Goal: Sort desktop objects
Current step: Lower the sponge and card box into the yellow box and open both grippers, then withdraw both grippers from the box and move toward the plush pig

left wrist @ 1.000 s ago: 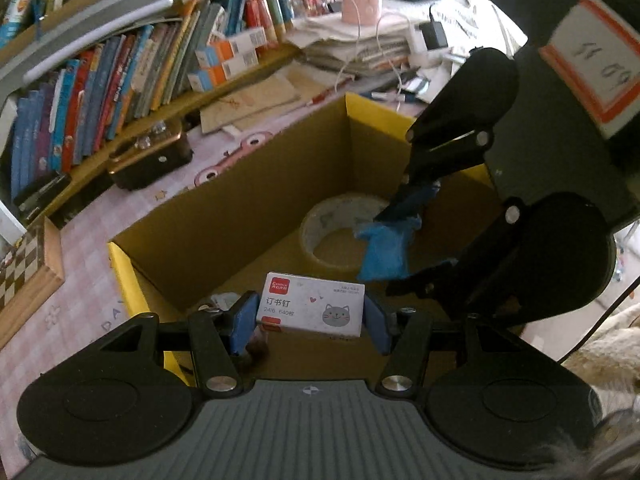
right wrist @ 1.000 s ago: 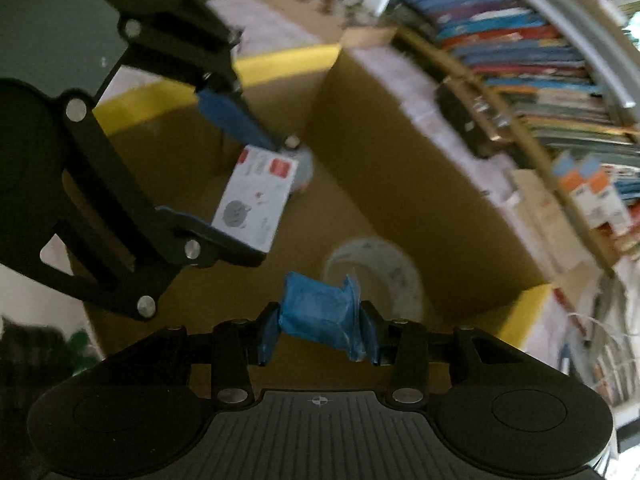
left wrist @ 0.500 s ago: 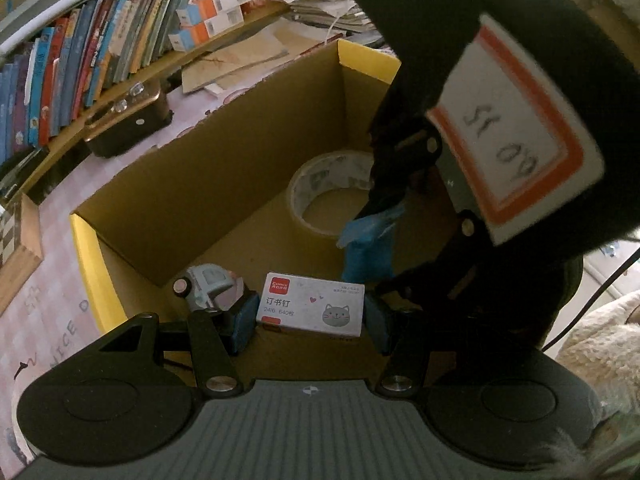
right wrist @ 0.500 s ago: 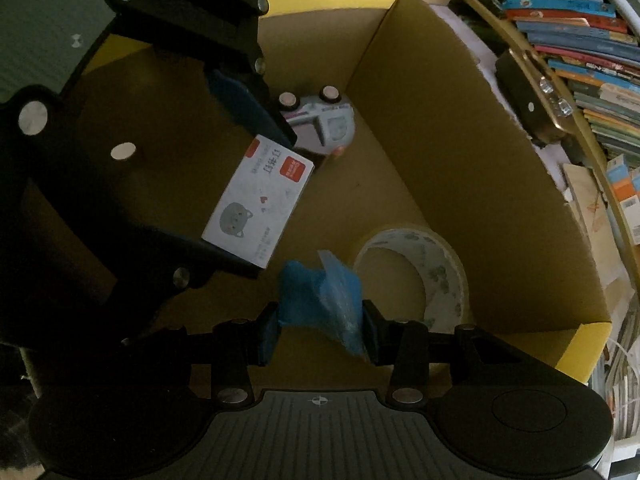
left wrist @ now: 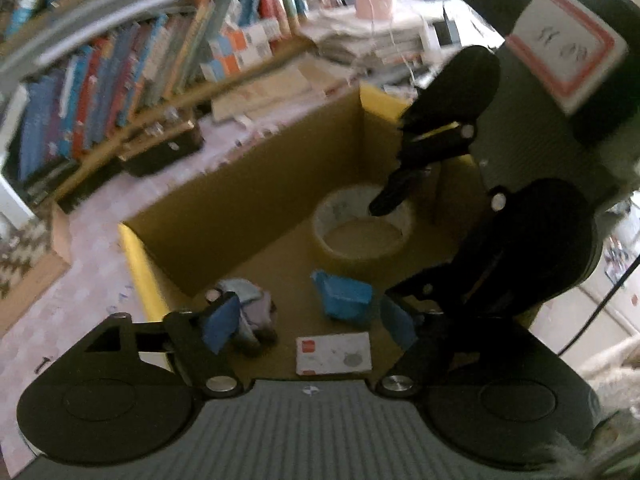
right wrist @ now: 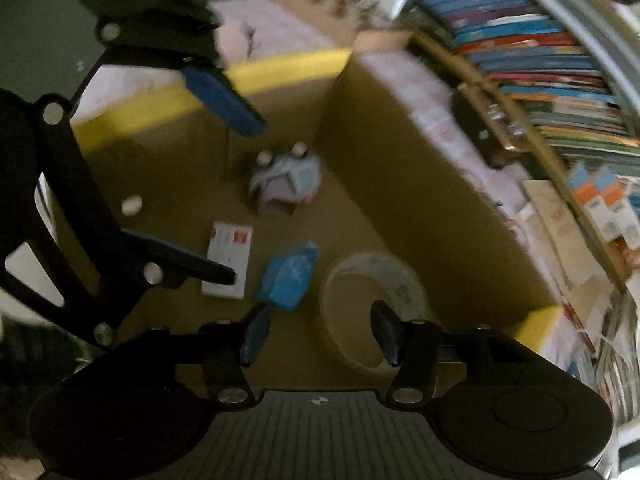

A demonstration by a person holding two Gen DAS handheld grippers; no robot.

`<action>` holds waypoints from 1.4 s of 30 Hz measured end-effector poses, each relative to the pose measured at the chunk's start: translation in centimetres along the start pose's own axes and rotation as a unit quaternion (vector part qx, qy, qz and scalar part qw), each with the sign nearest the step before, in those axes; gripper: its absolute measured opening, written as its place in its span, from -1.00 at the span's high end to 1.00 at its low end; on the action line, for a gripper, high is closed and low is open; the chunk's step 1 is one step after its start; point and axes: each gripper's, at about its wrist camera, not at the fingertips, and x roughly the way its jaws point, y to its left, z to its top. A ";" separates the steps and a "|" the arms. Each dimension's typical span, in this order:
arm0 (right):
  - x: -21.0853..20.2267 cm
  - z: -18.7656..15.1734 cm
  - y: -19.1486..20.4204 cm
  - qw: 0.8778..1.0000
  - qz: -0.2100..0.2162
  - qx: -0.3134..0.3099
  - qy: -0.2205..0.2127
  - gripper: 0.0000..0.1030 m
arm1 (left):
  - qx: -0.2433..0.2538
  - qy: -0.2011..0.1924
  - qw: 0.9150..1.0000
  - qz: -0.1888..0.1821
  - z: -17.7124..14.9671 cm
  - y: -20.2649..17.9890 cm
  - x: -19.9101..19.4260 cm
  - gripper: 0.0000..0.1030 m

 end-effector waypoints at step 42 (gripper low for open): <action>-12.3 -8.4 11.3 0.863 -0.219 0.401 -0.217 -0.79 | -0.223 -0.175 0.954 0.096 -12.4 -0.1 -14.9 -1.00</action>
